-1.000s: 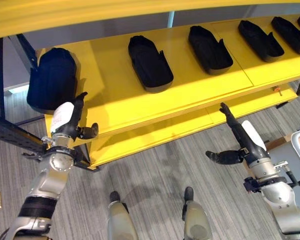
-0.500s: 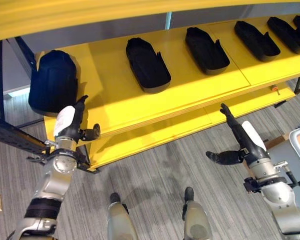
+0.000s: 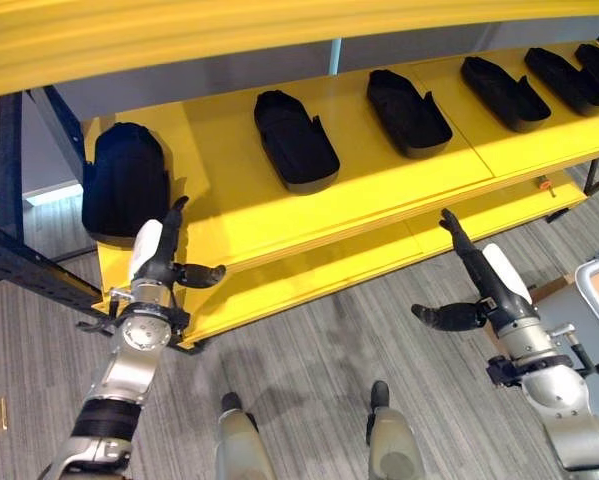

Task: Move parts from the plastic box to the shelf.

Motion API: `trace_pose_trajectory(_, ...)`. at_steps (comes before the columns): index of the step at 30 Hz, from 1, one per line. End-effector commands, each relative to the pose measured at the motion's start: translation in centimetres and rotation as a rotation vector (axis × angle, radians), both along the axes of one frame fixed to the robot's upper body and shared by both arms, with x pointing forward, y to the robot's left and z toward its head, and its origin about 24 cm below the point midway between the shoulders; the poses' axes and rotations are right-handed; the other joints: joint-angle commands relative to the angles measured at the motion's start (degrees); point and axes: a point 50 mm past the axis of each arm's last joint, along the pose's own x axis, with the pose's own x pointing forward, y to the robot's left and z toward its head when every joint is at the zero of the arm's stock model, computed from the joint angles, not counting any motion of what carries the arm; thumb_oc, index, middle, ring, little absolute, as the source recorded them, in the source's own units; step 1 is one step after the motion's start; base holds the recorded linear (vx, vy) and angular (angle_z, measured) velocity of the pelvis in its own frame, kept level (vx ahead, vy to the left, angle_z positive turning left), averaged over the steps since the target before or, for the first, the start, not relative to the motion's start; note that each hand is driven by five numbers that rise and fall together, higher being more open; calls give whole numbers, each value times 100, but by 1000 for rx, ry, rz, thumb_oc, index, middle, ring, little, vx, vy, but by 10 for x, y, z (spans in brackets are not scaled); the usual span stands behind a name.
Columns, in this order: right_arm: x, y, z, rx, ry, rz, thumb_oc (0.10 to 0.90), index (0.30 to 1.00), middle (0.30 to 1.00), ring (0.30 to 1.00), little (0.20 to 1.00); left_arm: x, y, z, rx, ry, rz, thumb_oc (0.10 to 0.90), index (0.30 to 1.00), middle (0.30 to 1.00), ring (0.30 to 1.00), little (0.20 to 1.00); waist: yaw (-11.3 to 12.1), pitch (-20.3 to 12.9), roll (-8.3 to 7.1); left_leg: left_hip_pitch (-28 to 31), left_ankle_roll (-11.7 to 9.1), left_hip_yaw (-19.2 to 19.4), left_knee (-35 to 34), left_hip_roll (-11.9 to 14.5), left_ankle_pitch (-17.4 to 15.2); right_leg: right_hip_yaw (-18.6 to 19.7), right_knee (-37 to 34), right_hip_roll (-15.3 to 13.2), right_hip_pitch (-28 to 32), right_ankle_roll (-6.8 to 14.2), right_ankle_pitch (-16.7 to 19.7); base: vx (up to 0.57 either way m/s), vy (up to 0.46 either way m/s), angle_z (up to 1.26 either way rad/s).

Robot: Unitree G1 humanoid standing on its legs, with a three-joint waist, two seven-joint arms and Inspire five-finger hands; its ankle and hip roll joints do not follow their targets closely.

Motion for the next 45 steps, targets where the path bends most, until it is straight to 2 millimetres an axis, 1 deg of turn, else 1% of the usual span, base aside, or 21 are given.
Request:
trace_pose_trajectory(1, -1, 8, 44, 39, -251, 43, 900, 1000, 1000, 1000, 1000, 6, -14, 24, -43, -144, -66, 900, 1000, 1000, 1000, 1000, -33, -412, -198, 175, 85, 30, -487, -78, 459, 71, 397, 50, -83, -188, -173, 0, 0, 0)
trace_pose_trajectory(10, 0, 8, 43, 36, -249, 40, 900, 1000, 1000, 1000, 1000, 8, -17, 31, -87, -197, -58, 900, 1000, 1000, 1000, 1000, -45, -442, -194, 190, 87, 35, -484, -83, 464, 80, 388, 45, -66, -182, -167, 0, 0, 0)
trace_pose_trajectory(27, -1, 6, 41, 41, -248, 32, 900, 1000, 1000, 1000, 1000, 8, -21, 30, -134, -210, -64, 900, 1000, 1000, 1000, 1000, -62, -510, -201, 220, 95, 47, -521, -97, 484, 83, 369, 37, -42, -181, -162, 0, 0, 0)
trace_pose_trajectory(39, -1, 6, 40, 37, -249, 27, 900, 1000, 1000, 1000, 1000, 12, -27, 35, -208, -248, -78, 900, 1000, 1000, 1000, 1000, -92, -534, -207, 224, 86, 74, -515, -75, 491, 98, 357, 42, -45, -174, -149, 0, 0, 0)
trace_pose_trajectory(45, -1, 7, 41, 33, -251, 28, 900, 1000, 1000, 1000, 1000, 14, -28, 37, -217, -261, -73, 900, 1000, 1000, 1000, 1000, -104, -545, -215, 232, 91, 69, -524, -83, 486, 93, 353, 48, -22, -171, -151, 0, 0, 0)
